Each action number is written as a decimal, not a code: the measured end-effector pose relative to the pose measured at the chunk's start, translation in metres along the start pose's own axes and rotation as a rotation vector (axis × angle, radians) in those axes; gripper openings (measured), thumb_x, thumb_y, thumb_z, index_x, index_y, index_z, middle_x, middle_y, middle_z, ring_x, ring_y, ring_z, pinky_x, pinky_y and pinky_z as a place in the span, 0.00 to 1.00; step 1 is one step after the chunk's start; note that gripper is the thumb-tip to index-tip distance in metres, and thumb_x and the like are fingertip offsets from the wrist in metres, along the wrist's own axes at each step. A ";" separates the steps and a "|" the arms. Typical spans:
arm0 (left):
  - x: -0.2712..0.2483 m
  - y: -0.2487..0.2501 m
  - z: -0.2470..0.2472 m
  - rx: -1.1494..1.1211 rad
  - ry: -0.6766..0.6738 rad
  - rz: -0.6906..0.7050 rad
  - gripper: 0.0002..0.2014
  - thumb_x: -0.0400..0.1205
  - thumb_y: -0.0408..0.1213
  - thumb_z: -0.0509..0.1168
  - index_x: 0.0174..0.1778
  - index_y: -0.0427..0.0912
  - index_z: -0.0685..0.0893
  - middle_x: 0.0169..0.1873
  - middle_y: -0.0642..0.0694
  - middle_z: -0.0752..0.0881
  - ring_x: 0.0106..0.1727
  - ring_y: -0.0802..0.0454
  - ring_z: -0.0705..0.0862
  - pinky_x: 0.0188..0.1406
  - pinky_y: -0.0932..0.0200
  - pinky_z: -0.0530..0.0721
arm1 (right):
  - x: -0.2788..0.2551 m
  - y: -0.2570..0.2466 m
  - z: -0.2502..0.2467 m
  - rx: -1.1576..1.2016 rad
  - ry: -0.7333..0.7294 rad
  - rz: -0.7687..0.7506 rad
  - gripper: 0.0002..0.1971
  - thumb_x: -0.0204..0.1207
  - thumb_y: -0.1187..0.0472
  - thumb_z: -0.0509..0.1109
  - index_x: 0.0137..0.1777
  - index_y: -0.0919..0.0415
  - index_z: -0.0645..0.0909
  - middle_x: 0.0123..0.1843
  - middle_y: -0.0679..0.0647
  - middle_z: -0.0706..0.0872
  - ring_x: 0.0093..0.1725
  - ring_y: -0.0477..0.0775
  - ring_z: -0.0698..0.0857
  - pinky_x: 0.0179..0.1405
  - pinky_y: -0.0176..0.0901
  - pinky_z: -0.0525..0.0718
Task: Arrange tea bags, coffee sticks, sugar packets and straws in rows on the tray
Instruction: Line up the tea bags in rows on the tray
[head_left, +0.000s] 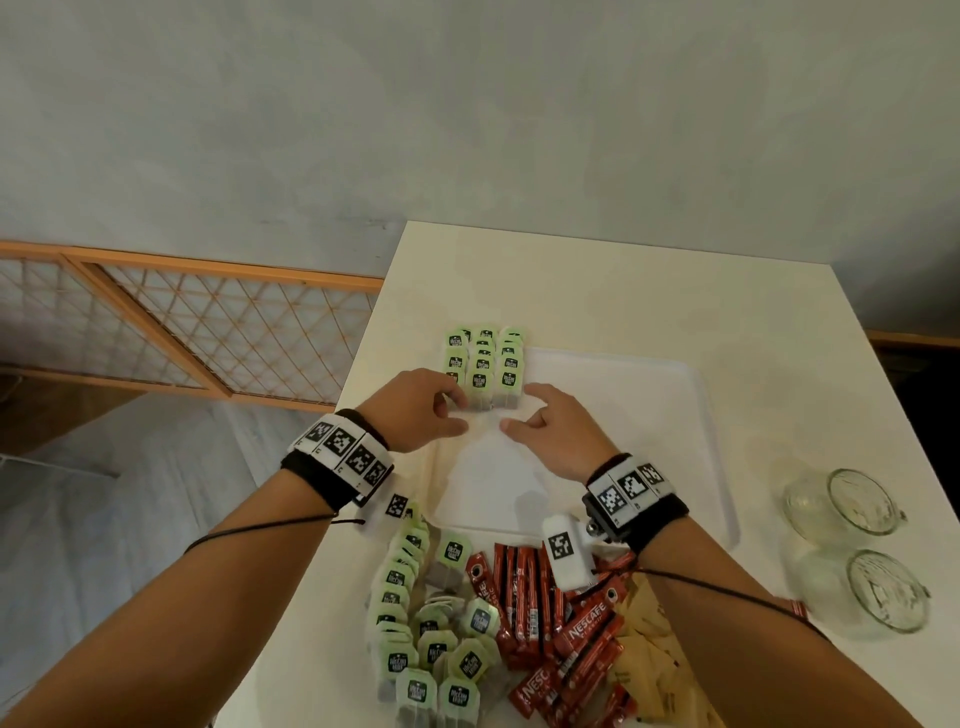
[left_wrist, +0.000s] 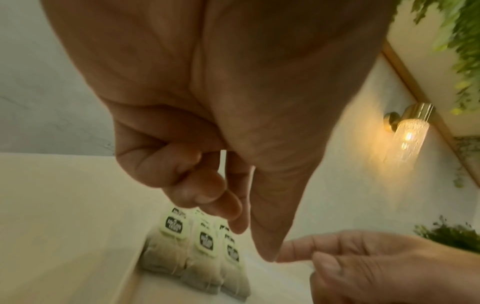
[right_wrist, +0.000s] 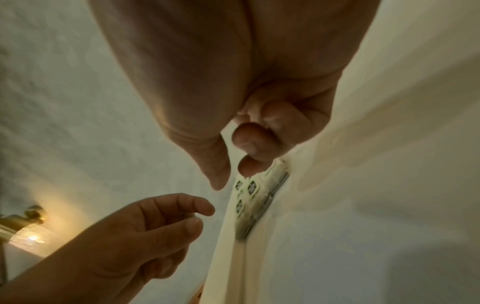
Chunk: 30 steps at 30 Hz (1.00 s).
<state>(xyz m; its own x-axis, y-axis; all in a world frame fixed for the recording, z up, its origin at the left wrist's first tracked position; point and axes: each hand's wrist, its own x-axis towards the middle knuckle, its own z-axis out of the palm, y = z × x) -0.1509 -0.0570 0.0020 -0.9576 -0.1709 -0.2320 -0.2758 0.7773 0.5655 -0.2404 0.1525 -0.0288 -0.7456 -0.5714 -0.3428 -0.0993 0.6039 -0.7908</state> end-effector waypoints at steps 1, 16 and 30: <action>-0.006 0.000 -0.002 -0.004 -0.005 -0.004 0.11 0.77 0.45 0.77 0.53 0.50 0.88 0.38 0.52 0.86 0.41 0.54 0.85 0.41 0.66 0.79 | -0.012 -0.003 0.001 0.009 -0.019 -0.024 0.32 0.79 0.47 0.76 0.81 0.53 0.71 0.38 0.52 0.87 0.44 0.54 0.88 0.52 0.47 0.85; -0.092 -0.041 0.015 0.117 -0.159 -0.266 0.41 0.71 0.66 0.75 0.75 0.45 0.76 0.60 0.52 0.82 0.53 0.56 0.81 0.52 0.62 0.75 | -0.086 0.015 0.069 0.106 -0.202 -0.093 0.19 0.80 0.46 0.74 0.69 0.46 0.83 0.46 0.45 0.89 0.48 0.42 0.89 0.58 0.38 0.82; -0.109 -0.044 0.047 -0.095 -0.159 -0.203 0.18 0.69 0.50 0.83 0.44 0.41 0.90 0.29 0.51 0.82 0.29 0.57 0.76 0.35 0.59 0.77 | -0.093 0.019 0.079 0.131 -0.168 -0.110 0.13 0.80 0.50 0.76 0.64 0.47 0.87 0.43 0.45 0.88 0.49 0.47 0.89 0.63 0.49 0.86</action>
<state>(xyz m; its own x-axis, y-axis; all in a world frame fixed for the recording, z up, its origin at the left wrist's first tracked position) -0.0305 -0.0447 -0.0348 -0.8589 -0.2145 -0.4650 -0.4745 0.6750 0.5650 -0.1212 0.1733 -0.0515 -0.6142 -0.7205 -0.3220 -0.0793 0.4623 -0.8831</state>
